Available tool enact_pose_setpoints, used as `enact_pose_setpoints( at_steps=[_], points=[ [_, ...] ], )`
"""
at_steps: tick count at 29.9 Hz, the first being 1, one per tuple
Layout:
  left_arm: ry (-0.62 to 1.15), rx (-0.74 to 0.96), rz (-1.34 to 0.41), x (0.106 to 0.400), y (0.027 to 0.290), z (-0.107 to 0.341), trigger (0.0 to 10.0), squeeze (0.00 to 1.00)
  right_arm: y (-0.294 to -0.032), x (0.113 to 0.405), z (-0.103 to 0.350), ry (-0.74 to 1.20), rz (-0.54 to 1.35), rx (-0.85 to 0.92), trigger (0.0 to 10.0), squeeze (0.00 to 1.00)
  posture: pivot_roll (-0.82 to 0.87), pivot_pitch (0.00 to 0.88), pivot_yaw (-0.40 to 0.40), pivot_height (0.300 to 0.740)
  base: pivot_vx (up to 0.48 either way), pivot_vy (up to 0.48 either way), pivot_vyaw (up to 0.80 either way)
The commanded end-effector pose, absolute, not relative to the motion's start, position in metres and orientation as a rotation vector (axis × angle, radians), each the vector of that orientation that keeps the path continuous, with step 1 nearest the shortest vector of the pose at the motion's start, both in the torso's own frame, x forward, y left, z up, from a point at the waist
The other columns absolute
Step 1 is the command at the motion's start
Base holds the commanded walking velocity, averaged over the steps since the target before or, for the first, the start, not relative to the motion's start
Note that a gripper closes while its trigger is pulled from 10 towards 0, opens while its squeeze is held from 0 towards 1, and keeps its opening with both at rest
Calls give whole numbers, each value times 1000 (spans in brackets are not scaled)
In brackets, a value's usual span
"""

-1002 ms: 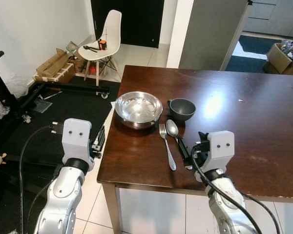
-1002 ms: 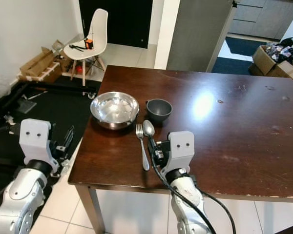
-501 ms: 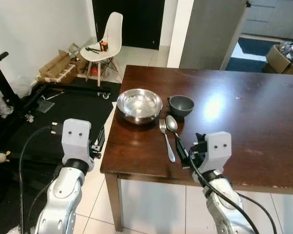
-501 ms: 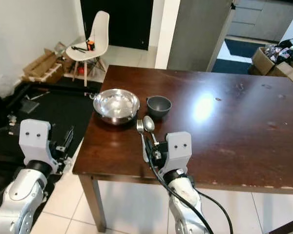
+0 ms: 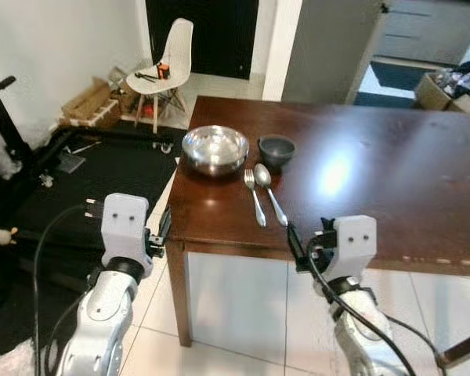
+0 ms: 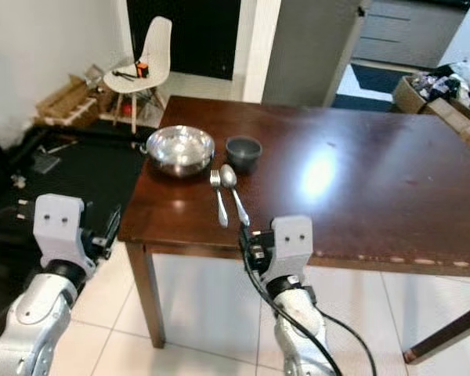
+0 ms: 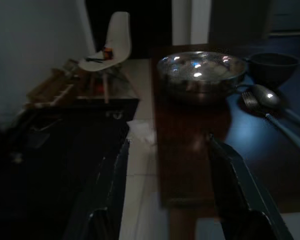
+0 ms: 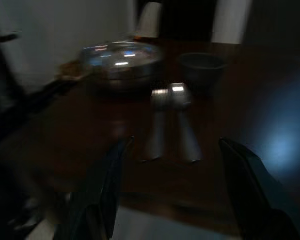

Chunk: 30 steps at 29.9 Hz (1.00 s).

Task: Setting the table

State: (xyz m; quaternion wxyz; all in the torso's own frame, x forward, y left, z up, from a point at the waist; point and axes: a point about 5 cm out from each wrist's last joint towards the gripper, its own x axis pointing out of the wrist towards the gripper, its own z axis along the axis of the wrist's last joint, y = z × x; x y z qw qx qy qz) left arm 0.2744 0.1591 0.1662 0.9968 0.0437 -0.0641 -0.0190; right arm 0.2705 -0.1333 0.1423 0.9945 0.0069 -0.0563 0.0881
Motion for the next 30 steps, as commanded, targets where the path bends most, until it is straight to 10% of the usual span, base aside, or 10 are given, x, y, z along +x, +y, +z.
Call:
enact_pose_setpoints(
  at_steps=[1, 30],
  points=[
    [-120, 79, -32, 273, 160, 165, 10000, 0, -136, 270, 140, -102, 167, 9, 10000, 0, -46, 0, 42, 740, -326, 0, 0],
    [-109, 71, -42, 272, 157, 164, 10000, 0, -136, 271, 138, -87, 162, 20, 10000, 0, -45, 0, 45, 740, -177, 0, -105]
  ],
)
